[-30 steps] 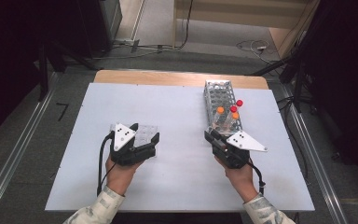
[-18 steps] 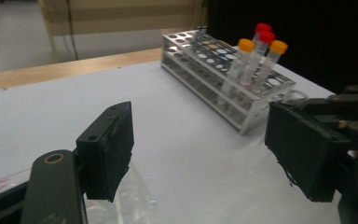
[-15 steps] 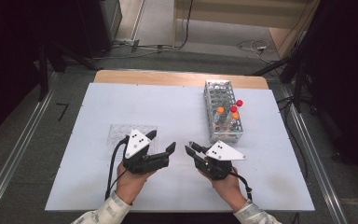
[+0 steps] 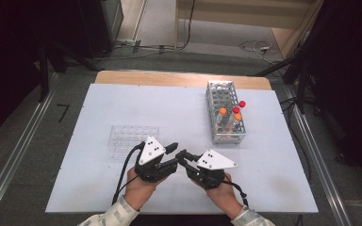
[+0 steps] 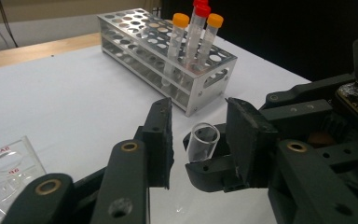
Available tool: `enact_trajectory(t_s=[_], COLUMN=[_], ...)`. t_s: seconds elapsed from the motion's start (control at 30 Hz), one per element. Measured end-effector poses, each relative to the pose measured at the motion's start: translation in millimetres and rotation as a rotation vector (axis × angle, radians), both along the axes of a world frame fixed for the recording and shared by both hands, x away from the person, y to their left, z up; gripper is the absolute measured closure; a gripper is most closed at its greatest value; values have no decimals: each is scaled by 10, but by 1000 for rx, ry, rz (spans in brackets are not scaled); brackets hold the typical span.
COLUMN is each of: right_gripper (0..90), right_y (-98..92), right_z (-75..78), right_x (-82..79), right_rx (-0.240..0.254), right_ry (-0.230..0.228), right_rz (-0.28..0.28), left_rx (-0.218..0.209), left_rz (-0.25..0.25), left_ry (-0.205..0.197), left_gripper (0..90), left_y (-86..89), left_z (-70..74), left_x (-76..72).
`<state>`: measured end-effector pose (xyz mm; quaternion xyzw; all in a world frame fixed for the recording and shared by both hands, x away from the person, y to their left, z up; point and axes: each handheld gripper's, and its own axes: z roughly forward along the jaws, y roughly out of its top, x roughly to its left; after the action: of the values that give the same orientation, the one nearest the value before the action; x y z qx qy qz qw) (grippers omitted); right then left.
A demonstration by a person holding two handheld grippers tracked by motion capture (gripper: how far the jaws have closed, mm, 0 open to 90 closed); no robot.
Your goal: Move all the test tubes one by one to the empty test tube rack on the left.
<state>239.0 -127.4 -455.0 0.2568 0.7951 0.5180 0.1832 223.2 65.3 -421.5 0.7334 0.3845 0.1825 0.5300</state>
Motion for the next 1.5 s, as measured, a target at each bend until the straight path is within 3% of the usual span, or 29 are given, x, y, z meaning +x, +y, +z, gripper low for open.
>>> enact_trajectory(t_s=[0.43, 0.67, 0.83, 0.97, 1.1, 1.3, 1.5], right_gripper=[735, 723, 499, 378, 343, 330, 301], right_y=[6, 3, 0, -10, -49, -117, -221], right_z=[3, 2, 12, 20, 29, 30, 32], right_x=[-10, -8, -12, -12, -10, -10, 29], right_rx=[1, 5, 11, 10, 11, 5, 11], right_ry=[-6, -5, 5, 21, 24, 32, 36], right_rz=[1, 6, 43, 57, 61, 56, 22], left_rx=[30, 15, -18, -62, -86, -110, -139], left_rz=[-11, -15, -4, 9, 31, 55, 85], left_ry=[12, 21, 15, 10, -1, 12, 11], left_gripper=[751, 769, 770, 770, 770, 770, 770], left_y=[-31, -4, 82, 209, 329, 503, 723], left_z=[-31, -24, 44, 146, 221, 272, 375], left_x=[12, 25, 32, 39, 34, 43, 48])
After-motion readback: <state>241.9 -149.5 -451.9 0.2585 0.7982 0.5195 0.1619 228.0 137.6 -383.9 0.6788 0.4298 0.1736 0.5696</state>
